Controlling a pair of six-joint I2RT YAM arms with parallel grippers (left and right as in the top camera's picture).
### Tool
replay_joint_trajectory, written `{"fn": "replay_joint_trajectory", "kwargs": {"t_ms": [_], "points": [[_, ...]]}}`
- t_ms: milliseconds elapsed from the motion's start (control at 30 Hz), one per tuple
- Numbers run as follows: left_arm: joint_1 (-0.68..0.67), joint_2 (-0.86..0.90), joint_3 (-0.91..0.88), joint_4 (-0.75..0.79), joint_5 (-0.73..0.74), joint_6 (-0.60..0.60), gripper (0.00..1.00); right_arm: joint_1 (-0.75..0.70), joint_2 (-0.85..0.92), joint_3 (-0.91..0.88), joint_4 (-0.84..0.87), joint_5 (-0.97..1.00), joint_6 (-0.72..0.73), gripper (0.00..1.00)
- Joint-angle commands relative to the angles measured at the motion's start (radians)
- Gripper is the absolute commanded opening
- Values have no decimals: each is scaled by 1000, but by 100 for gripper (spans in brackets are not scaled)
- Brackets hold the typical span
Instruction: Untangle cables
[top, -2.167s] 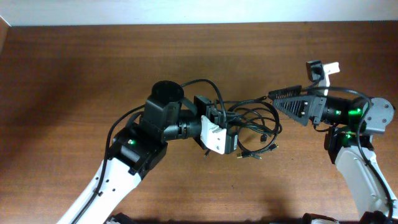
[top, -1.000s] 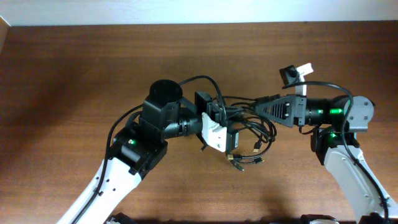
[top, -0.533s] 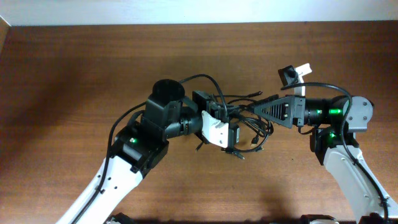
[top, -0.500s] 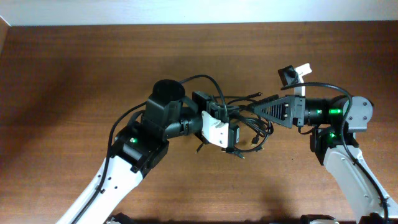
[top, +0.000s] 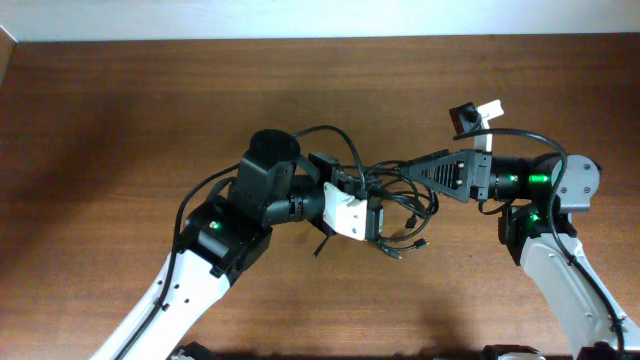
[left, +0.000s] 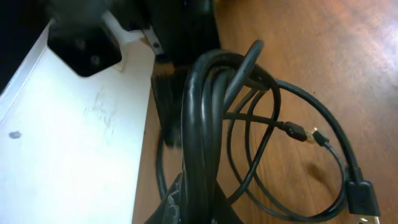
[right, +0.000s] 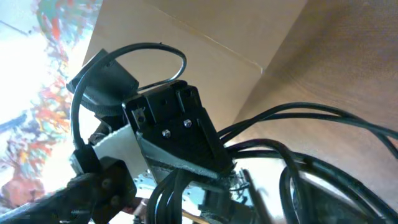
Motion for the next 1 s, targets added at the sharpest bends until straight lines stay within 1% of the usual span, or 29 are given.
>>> {"fn": "replay_joint_trajectory", "kwargs": {"t_ms": [0, 33, 67, 100, 233, 267, 333, 533, 600, 667, 733, 767, 833, 900, 967], "points": [[2, 11, 9, 29, -44, 9, 0, 9, 0, 11, 5, 12, -6, 15], [2, 11, 9, 39, -40, 9, 0, 9, 0, 11, 5, 13, -6, 14], [2, 11, 9, 54, -29, 9, 0, 9, 0, 11, 5, 13, -6, 18], [2, 11, 9, 63, -13, 9, 0, 9, 0, 11, 5, 13, -7, 19], [2, 11, 9, 89, 32, 9, 0, 9, 0, 11, 5, 13, -7, 19], [2, 11, 9, 92, 31, 9, 0, 9, 0, 11, 5, 12, -7, 16], [2, 11, 9, 92, 31, 9, 0, 9, 0, 11, 5, 13, -7, 5], [2, 11, 9, 31, 35, 8, 0, 8, 0, 11, 5, 45, -12, 4], [2, 11, 9, -5, 101, 8, 0, 0, 0, 11, 5, 70, -25, 4], [2, 11, 9, -28, 212, 9, 0, -24, 0, 11, 5, 85, -71, 4], [2, 11, 9, -42, 325, 9, 0, -61, 0, 11, 5, 85, -85, 4], [2, 11, 9, -45, 403, 9, 0, -97, 0, 11, 5, 84, -105, 4], [2, 11, 9, -46, 488, 9, 0, -136, 0, 11, 4, 84, -146, 4], [2, 11, 9, -48, 554, 9, 0, -169, 0, 11, 4, 84, -174, 4], [2, 11, 9, -53, 587, 9, 0, -197, 1, 11, 5, 84, -187, 4]]}}
